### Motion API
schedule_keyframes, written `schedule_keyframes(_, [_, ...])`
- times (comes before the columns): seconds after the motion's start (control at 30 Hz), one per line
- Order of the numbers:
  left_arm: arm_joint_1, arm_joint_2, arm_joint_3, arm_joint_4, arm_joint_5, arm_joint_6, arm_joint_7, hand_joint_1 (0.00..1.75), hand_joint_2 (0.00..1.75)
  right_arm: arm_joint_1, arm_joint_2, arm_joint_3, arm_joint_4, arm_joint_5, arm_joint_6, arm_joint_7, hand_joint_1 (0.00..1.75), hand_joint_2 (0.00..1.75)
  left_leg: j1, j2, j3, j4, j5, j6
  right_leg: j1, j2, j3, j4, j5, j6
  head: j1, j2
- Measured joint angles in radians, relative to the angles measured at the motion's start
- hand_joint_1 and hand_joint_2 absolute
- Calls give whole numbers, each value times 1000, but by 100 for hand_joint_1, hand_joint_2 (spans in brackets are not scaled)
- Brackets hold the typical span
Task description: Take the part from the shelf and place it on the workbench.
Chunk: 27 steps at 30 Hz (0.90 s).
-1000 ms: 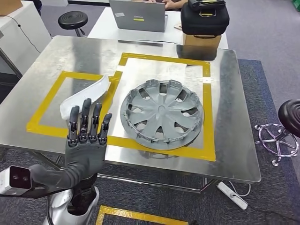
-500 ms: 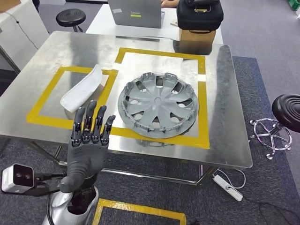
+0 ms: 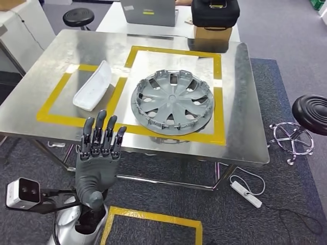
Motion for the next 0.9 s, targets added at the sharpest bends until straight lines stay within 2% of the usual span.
schedule_keyframes(0.07, [0, 0, 0, 1, 0, 0, 0, 0, 175, -1, -1, 0, 0, 0, 1, 0, 0, 0, 1, 0, -2, -2, 10, -12, 2, 0, -10, -4, 9, -20, 0, 0])
schedule_keyframes(0.1, [0, 0, 0, 1, 0, -1, 0, 0, 175, -1, -1, -1, 0, 0, 1, 1, 0, 0, 3, 0, -8, 3, 0, -17, 2, -1, -16, -3, 16, -30, -1, 0])
schedule_keyframes(0.13, [0, 0, 0, 1, 0, -1, 0, 0, 175, -2, -1, -1, 0, -1, 1, 1, 0, 0, 4, 0, -19, 22, -27, -22, 2, -3, -24, -4, 26, -40, -2, 0])
schedule_keyframes(0.17, [0, 0, 1, 1, 0, -1, 0, 0, 175, -3, -1, -1, 0, -1, 1, 1, 0, 0, 4, 0, -35, 60, -70, -26, 1, -5, -34, -4, 37, -48, -4, 0])
schedule_keyframes(0.23, [1, 1, 1, 2, 0, -1, 0, 0, 175, -3, -1, -1, 0, -1, 1, 1, 0, 0, 5, 0, -74, 185, -164, -30, 3, -6, -60, -3, 59, -54, -7, 0])
schedule_keyframes(0.27, [1, 2, 1, 2, 0, -1, 0, 0, 175, -2, -1, -1, 0, -1, 1, 1, 0, 0, 5, 0, -85, 241, -187, -31, 5, -7, -75, -2, 69, -55, -7, 0])
schedule_keyframes(0.3, [1, 2, 1, 3, 0, -1, 0, 0, 175, -2, -1, -1, 0, 0, 1, 1, 0, 0, 5, 0, -85, 274, -188, -29, 6, -7, -89, -2, 80, -55, -7, 0])
schedule_keyframes(0.33, [1, 3, 1, 4, 0, -2, 0, 0, 175, -2, -2, -1, 0, 0, 1, 1, 0, 0, 5, 0, -69, 274, -170, -27, 8, -8, -102, -1, 90, -54, -7, 0])
schedule_keyframes(0.37, [1, 3, 2, 4, 0, -2, 0, 0, 175, -2, -2, -1, 0, 2, 1, 1, 0, 0, 4, 0, -35, 240, -144, -23, 9, -8, -115, -1, 100, -52, -7, 0])
schedule_keyframes(0.43, [0, 2, 1, 5, 1, -2, 0, 0, 175, -2, -2, -1, 0, 4, 1, 1, 0, 0, 1, 0, 68, 112, -114, -13, 12, -7, -132, 1, 117, -47, -7, 0])
schedule_keyframes(0.47, [-2, 0, 1, 5, 1, -2, 1, 0, 175, -2, -2, -1, 0, 6, 1, 1, 0, 0, -1, 0, 114, 48, -117, -9, 14, -6, -138, 2, 125, -43, -7, 0])
schedule_keyframes(0.5, [-3, 0, 1, 5, 2, -3, 1, 0, 175, -2, -2, -1, 0, 7, 1, 1, 0, 0, -3, 0, 143, 4, -123, -4, 14, -6, -143, 2, 134, -39, -6, 0])
schedule_keyframes(0.53, [-3, -1, 1, 5, 3, -3, 2, 0, 175, -2, -2, -1, 0, 7, 1, 0, 0, 0, -6, -1, 155, -20, -125, 1, 14, -7, -147, 0, 144, -33, -6, 0])
schedule_keyframes(0.57, [-2, -1, 1, 5, 3, -3, 4, 0, 175, -1, -2, -1, 0, 7, 1, 0, 0, 0, -6, -1, 150, -27, -121, 8, 12, -7, -151, -2, 153, -27, -6, 0])
schedule_keyframes(0.6, [-2, -1, 1, 6, 3, -3, 5, 0, 175, 2, -2, -1, 0, 7, 1, 0, 0, 0, -7, 0, 142, -27, -112, 14, 10, -7, -156, 0, 150, -21, -7, 0])
schedule_keyframes(0.63, [-1, -1, 1, 6, 3, -3, 6, 0, 175, 4, -2, -1, 0, 7, 1, 0, 0, 0, -6, 1, 134, -28, -102, 22, 8, -7, -164, 14, 129, -15, -6, 0])
schedule_keyframes(0.67, [-1, -1, 1, 7, 3, -3, 8, 0, 175, 7, -2, -2, 0, 8, 1, 0, 0, 0, -4, 2, 124, -29, -91, 28, 7, -8, -176, 48, 88, -10, -5, 0])
schedule_keyframes(0.73, [-1, -1, 1, 8, 2, -3, 9, 0, 175, 8, -2, -2, 0, 8, 1, 0, 0, 0, -5, 2, 99, -29, -69, 34, 7, -8, -207, 170, -13, -2, -1, 0])
schedule_keyframes(0.77, [0, -1, 1, 9, 1, -3, 9, 0, 175, 8, -2, -2, 0, 8, 1, 0, 0, 0, -5, 3, 83, -28, -57, 34, 7, -8, -218, 233, -44, 0, -1, 0])
schedule_keyframes(0.8, [0, -1, 1, 10, 0, -3, 10, 0, 175, 8, -2, -2, 0, 8, 1, -1, 0, 0, -5, 3, 68, -27, -45, 34, 7, -8, -219, 275, -51, 1, 0, 0])
schedule_keyframes(0.83, [0, 0, 1, 11, -1, -2, 10, 0, 175, 8, -2, -2, 0, 8, 1, -1, 0, 0, -5, 3, 52, -26, -34, 33, 7, -8, -204, 285, -35, 2, 0, 0])
schedule_keyframes(0.87, [1, 0, 1, 12, -1, -2, 10, 0, 175, 8, -2, -2, 0, 8, 1, -1, 0, 0, -5, 3, 37, -25, -23, 31, 7, -8, -171, 259, -8, 1, 0, 0])
schedule_keyframes(0.9, [1, 0, 1, 13, -2, -2, 10, 0, 175, 7, -2, -2, 0, 8, 1, -1, 0, 0, -4, 2, 23, -23, -12, 28, 6, -8, -121, 203, 16, 1, 0, 0])
